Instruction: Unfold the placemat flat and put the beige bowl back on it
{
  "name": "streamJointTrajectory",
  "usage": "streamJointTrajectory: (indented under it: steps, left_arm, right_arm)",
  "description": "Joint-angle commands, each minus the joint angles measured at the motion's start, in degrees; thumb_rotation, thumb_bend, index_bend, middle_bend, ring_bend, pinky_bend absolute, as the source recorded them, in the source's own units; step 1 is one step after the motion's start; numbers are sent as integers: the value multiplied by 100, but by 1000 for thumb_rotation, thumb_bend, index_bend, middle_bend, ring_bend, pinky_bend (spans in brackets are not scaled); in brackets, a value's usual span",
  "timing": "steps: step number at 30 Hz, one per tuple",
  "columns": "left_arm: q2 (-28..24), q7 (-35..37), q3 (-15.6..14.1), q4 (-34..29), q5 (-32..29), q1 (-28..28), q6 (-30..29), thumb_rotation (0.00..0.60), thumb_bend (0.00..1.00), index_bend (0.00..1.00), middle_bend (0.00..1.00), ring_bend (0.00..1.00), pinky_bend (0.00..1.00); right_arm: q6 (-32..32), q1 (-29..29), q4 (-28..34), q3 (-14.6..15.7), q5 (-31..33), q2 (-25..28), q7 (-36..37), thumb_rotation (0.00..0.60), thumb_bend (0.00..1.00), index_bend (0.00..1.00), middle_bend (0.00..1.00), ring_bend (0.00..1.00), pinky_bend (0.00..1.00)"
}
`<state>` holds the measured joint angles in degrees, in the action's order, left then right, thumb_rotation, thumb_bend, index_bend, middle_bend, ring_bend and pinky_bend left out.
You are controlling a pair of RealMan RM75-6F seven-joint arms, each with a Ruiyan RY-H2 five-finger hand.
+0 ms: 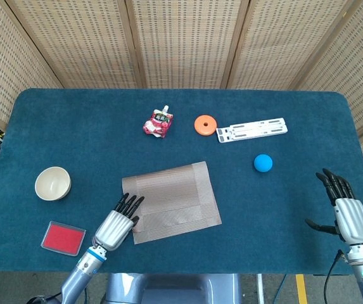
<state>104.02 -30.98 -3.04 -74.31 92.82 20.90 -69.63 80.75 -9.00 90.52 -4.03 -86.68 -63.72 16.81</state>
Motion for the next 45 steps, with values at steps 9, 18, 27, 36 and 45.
streamJointTrajectory:
  steps: [9,18,27,36,45]
  left_arm:
    - [-52,-9,11,-44,-55,24,24,600,452,629,0,0,0]
    - [-178,82,67,-156,-52,45,-68,600,453,610,0,0,0]
    - [-521,212,400,-675,-102,137,-285,600,475,611,0,0,0]
    - [-1009,-52,1159,-1280,-447,538,-121,600,474,628,0,0,0]
    - [-1351,-315,2012,-1169,-1191,1190,462,600,474,639,0,0,0]
  right_arm:
    - [4,4,5,-3,-6,21,49,600,67,58,0,0,0]
    - [2,6,12,-4,-2,20,23,600,67,59,0,0,0]
    - [20,18,49,7,-20,29,-30,600,67,59,0,0,0]
    - [33,34,81,-40,68,90,-26,600,67,58,0,0,0]
    - [-91,16,61,-156,359,149,-56,600,67,58,0,0,0]
